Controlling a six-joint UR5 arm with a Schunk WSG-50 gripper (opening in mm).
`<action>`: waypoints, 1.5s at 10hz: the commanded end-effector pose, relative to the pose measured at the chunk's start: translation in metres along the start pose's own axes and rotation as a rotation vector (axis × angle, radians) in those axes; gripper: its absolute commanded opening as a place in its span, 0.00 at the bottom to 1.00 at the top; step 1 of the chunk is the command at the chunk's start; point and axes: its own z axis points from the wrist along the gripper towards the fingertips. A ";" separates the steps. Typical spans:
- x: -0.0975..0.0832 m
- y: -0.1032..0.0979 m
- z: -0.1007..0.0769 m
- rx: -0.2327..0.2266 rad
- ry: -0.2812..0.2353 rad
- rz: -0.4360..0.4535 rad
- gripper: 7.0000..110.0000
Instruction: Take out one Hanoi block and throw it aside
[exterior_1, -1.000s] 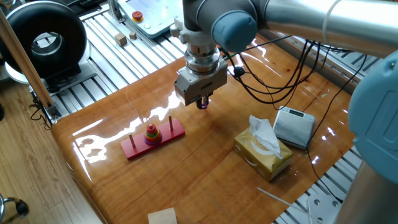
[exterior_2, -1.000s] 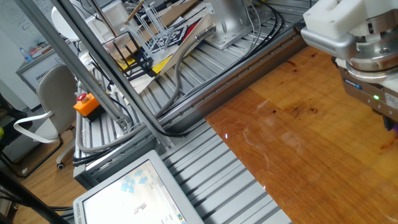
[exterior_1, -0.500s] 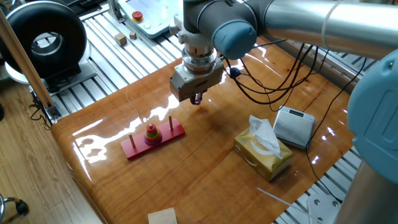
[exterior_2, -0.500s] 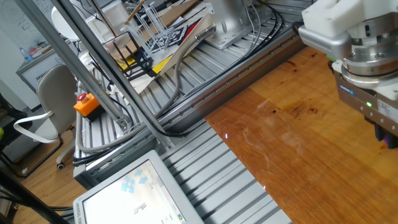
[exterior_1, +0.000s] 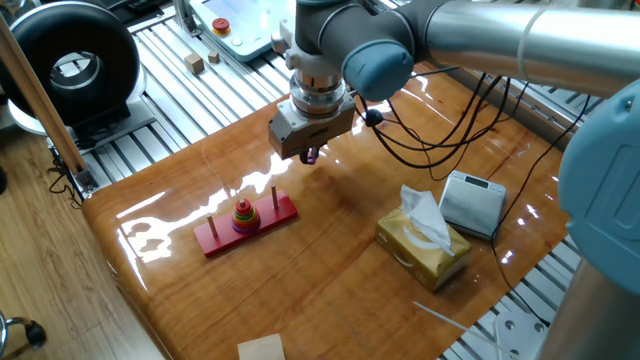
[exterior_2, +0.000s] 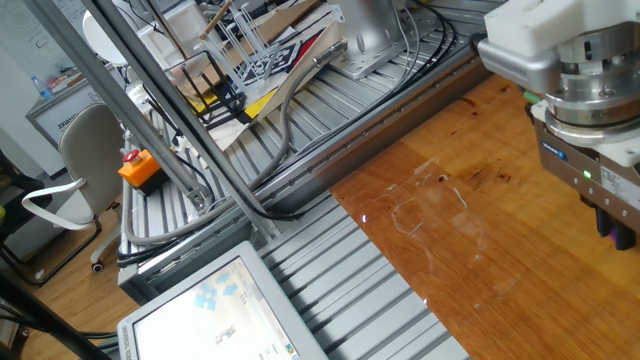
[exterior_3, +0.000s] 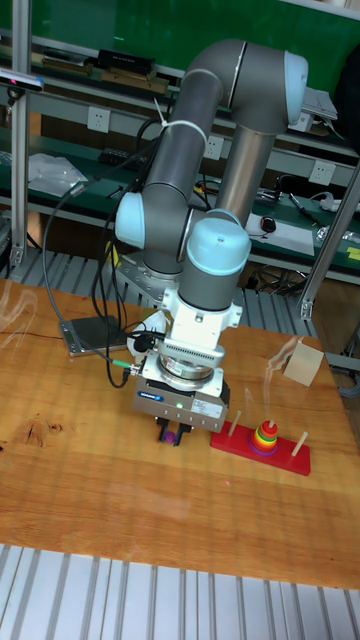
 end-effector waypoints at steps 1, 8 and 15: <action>-0.002 0.001 0.005 -0.007 0.003 0.009 0.00; -0.003 -0.003 0.012 0.003 -0.001 -0.003 0.00; -0.003 -0.004 0.022 0.004 -0.005 -0.012 0.00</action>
